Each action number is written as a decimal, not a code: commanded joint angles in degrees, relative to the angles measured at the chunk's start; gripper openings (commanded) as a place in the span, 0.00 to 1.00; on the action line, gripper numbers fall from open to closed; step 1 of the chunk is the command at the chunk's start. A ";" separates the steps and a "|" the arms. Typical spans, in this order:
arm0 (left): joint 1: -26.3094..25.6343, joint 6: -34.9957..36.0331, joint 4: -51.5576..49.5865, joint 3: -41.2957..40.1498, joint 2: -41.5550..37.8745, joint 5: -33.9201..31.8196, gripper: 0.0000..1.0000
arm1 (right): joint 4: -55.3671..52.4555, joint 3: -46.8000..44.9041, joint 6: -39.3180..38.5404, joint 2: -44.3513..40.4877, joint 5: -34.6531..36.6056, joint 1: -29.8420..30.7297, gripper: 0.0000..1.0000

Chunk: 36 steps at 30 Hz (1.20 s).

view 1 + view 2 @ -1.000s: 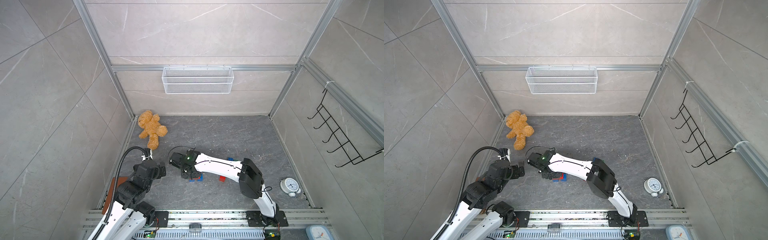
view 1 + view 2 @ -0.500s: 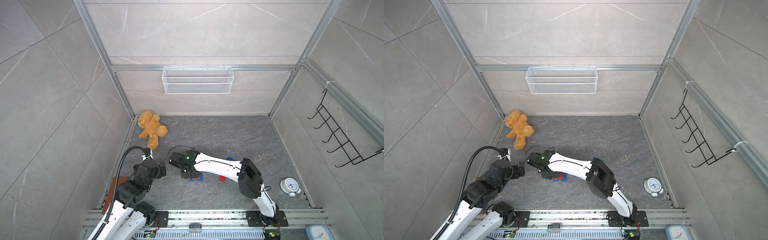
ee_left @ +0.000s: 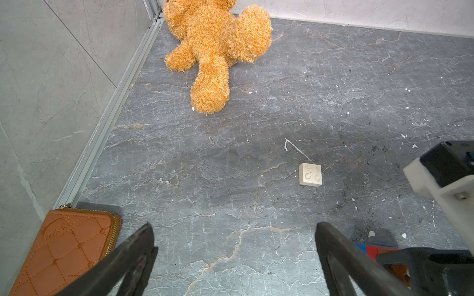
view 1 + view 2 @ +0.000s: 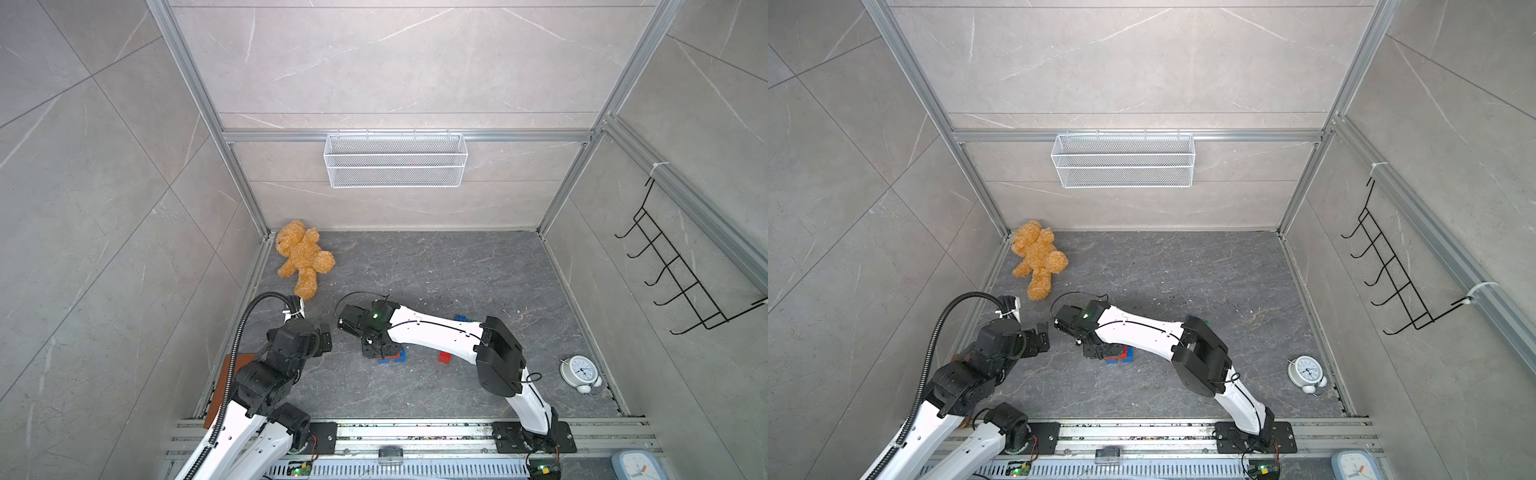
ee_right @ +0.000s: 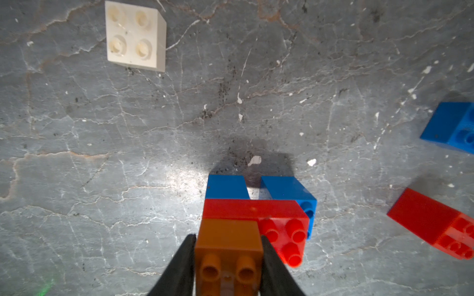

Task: Assemble the letter h with lego
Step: Assemble the lego brick with the lego brick.

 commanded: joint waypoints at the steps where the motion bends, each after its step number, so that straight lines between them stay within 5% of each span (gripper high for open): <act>1: 0.33 -0.40 -0.07 2.33 0.22 -0.89 0.99 | -1.33 -1.89 -0.56 4.03 -3.05 0.14 0.44; 11: 0.47 -0.46 -0.07 2.34 0.34 -0.87 0.99 | -2.95 -0.14 -0.48 3.24 -1.64 0.22 0.57; 20: 0.50 -0.62 -0.25 2.41 0.44 -1.05 0.99 | -5.29 2.52 -0.20 3.01 0.21 0.22 0.82; 36: 0.69 -0.90 -0.51 2.69 1.05 -1.23 0.99 | -6.90 5.47 -0.50 0.08 1.57 0.37 0.82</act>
